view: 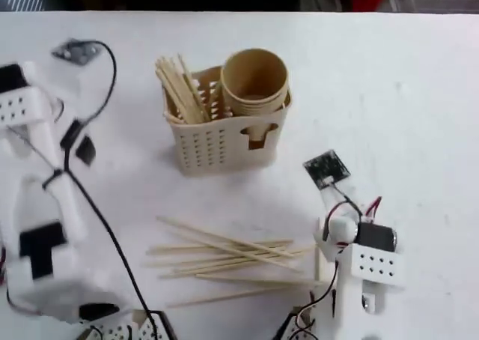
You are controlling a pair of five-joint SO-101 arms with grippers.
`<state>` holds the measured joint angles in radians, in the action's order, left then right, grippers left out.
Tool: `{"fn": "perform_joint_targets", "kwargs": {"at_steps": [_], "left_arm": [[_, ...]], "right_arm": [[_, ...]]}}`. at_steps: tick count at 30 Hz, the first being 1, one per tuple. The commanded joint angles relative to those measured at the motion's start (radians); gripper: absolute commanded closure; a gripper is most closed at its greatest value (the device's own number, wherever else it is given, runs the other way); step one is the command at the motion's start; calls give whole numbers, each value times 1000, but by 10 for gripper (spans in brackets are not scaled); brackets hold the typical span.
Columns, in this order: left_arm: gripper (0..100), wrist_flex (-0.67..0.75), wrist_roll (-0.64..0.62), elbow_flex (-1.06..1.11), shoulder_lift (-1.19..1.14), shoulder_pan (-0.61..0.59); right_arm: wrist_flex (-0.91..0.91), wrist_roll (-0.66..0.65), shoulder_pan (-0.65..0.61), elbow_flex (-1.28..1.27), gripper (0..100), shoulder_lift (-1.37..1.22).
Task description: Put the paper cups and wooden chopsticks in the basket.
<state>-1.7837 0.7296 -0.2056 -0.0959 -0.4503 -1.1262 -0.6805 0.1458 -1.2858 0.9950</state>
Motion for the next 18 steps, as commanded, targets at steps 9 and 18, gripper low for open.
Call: {"fn": "perform_joint_targets", "kwargs": {"at_steps": [9, 18], "left_arm": [[819, -3, 290, 744, 636, 245], [820, 186, 256, 933, 644, 690]], "right_arm": [[154, -11, 30, -141, 982, 13], [197, -11, 134, -160, 982, 19]]}}
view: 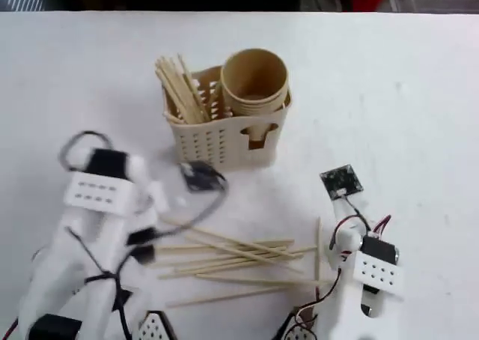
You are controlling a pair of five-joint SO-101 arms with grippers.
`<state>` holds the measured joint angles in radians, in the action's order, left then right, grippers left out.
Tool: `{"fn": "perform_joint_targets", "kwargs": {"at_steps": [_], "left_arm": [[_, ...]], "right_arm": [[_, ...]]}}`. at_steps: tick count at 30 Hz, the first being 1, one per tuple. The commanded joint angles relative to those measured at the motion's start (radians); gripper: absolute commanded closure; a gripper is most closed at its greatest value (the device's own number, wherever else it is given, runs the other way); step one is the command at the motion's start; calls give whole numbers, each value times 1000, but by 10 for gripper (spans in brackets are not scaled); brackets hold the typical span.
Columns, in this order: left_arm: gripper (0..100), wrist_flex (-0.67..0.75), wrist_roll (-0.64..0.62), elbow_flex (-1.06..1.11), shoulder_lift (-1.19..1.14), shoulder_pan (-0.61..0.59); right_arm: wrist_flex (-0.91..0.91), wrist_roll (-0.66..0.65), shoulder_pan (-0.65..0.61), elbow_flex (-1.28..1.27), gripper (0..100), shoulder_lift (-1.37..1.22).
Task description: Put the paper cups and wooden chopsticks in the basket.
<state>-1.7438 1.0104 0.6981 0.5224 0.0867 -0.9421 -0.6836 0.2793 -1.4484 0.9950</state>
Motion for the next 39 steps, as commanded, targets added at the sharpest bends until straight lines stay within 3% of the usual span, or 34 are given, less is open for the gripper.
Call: {"fn": "perform_joint_targets", "kwargs": {"at_steps": [1, 6, 12, 17, 26, 34, 39], "left_arm": [[820, 206, -57, 40, 21, 183], [820, 456, -183, 84, -64, 318], [820, 663, -201, 84, -243, 363], [820, 713, -186, 87, -329, 432], [823, 815, -241, 43, -486, 426], [969, 842, -279, 25, -492, 403], [978, 844, -288, 20, -492, 401]], "right_arm": [[13, -8, -2, 3, 982, 19], [13, -8, -2, 3, 982, 19], [13, -8, -4, 3, 982, 19], [22, -8, -5, -5, 982, 19], [22, -8, -5, -6, 981, 19], [21, -9, -5, -6, 981, 19], [21, -9, -5, -6, 981, 19]]}}
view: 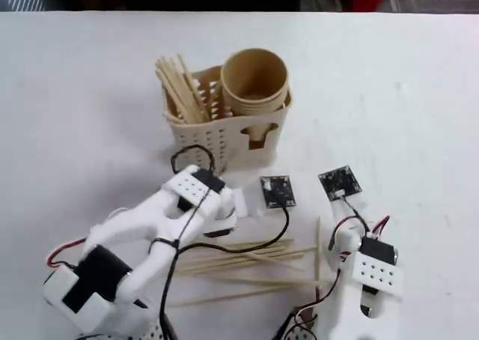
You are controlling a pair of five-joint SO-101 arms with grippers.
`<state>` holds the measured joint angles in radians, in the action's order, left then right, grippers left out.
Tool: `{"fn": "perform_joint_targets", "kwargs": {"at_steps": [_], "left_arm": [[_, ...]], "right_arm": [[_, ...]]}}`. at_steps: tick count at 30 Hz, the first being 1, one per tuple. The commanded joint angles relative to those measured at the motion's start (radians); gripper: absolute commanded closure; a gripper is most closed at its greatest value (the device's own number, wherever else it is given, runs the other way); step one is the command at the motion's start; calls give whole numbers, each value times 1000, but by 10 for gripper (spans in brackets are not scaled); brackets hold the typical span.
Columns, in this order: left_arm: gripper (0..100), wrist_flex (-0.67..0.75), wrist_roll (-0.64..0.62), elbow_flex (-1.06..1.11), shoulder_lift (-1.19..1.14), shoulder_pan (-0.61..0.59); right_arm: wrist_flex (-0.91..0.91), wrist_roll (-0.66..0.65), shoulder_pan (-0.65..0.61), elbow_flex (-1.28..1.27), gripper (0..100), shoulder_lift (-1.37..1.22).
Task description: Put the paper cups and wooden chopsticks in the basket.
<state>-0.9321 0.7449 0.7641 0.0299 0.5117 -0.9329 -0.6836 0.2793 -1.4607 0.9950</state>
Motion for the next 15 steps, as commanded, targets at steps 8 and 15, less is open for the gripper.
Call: {"fn": "perform_joint_targets", "kwargs": {"at_steps": [8, 15], "left_arm": [[978, -5, -17, -51, 58, -24], [978, -232, -21, -138, 367, -18]], "right_arm": [[12, -9, -5, 6, 981, 19], [12, -9, -5, 6, 981, 19]]}}
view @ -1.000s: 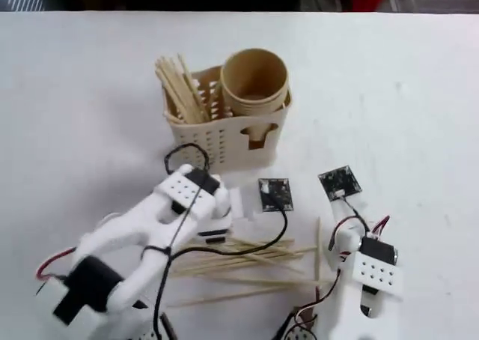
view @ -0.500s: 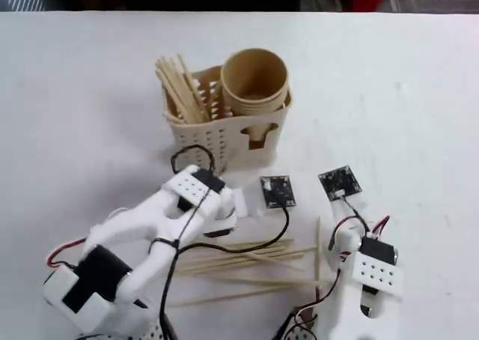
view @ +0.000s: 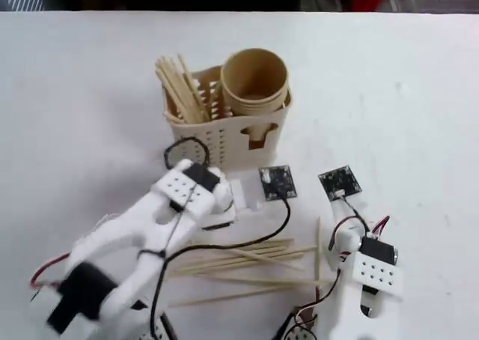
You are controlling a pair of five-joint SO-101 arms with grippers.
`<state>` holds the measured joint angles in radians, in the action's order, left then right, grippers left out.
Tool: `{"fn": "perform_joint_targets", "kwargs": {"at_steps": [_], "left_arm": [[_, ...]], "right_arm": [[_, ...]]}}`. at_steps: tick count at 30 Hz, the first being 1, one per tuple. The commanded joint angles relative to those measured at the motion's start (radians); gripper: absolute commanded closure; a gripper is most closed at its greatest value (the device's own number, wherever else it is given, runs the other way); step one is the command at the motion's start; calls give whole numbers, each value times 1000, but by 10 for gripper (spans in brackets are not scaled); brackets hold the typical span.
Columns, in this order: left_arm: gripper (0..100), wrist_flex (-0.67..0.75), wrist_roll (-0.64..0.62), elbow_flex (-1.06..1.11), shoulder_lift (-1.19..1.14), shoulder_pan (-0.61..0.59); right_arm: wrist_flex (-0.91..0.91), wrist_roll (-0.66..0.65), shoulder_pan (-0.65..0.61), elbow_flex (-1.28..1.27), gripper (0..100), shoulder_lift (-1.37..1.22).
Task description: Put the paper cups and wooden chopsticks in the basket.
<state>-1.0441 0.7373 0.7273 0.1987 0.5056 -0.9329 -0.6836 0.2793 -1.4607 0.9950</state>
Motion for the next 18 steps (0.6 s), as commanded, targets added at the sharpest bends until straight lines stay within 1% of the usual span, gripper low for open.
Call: {"fn": "perform_joint_targets", "kwargs": {"at_steps": [1, 4, 7, 10, 12, 14, 15, 18], "left_arm": [[978, -161, -14, -127, 246, -12], [978, -295, -15, -233, 394, -10], [979, -397, -20, -391, 522, -12], [979, -416, -89, -588, 613, -18], [979, -396, -135, -723, 622, -19], [979, -344, -216, -827, 604, -42], [979, -295, -259, -855, 587, -56], [979, -89, -365, -862, 526, -122]], "right_arm": [[12, -9, -5, 6, 981, 19], [12, -9, -5, 6, 981, 19], [12, -9, -7, 6, 981, 19], [12, -9, -7, 6, 981, 19], [12, -9, -7, 6, 981, 19], [12, -9, -7, 6, 981, 19], [12, -9, -7, 6, 981, 19], [12, -9, -7, 6, 981, 19]]}}
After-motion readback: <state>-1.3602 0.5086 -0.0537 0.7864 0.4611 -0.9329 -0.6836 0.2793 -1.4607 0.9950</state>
